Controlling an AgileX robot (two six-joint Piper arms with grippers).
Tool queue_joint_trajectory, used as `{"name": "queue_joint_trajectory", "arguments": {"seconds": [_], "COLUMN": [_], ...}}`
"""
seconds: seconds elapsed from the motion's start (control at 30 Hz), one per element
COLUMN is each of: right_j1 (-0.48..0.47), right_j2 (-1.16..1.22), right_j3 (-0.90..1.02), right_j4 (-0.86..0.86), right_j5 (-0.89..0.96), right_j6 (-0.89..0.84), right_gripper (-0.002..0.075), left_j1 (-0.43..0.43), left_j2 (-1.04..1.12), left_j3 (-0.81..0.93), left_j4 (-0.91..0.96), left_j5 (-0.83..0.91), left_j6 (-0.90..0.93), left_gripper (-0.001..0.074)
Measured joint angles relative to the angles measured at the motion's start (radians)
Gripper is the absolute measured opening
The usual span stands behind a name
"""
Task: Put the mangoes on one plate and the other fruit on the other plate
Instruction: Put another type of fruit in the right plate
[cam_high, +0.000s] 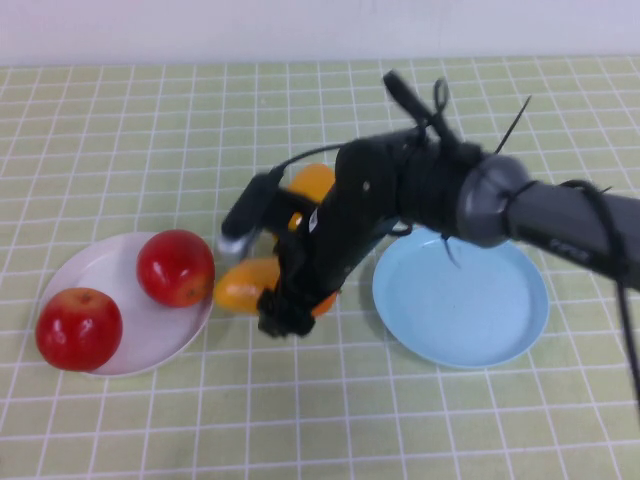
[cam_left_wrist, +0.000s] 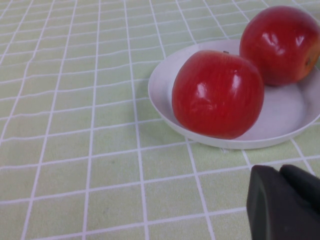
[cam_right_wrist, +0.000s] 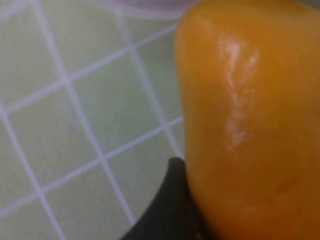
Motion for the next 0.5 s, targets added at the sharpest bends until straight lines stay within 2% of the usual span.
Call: {"name": "queue_joint_trajectory", "arguments": {"seconds": [0.27,0.37,0.5], "right_j1": [-0.048,-0.098,-0.158], "right_j2": [-0.126,-0.163,-0.189], "right_j3": [0.024,0.08,0.193], "right_j4": [-0.231,-0.293,-0.304], "right_j5": [0.092,0.104,0.103], "right_j6": [0.682,0.817,0.87], "right_gripper": [0.0582,0.0582,0.0582], "left_j1": [0.0,0.0,0.0], "left_j2": [0.0,0.0,0.0], "left_j3": [0.0,0.0,0.0], "left_j4": [0.002,0.002,0.002], "left_j5": [0.0,0.0,0.0], "left_j6": [0.0,0.0,0.0], "left_gripper": [0.0004,0.0004,0.0004]}}
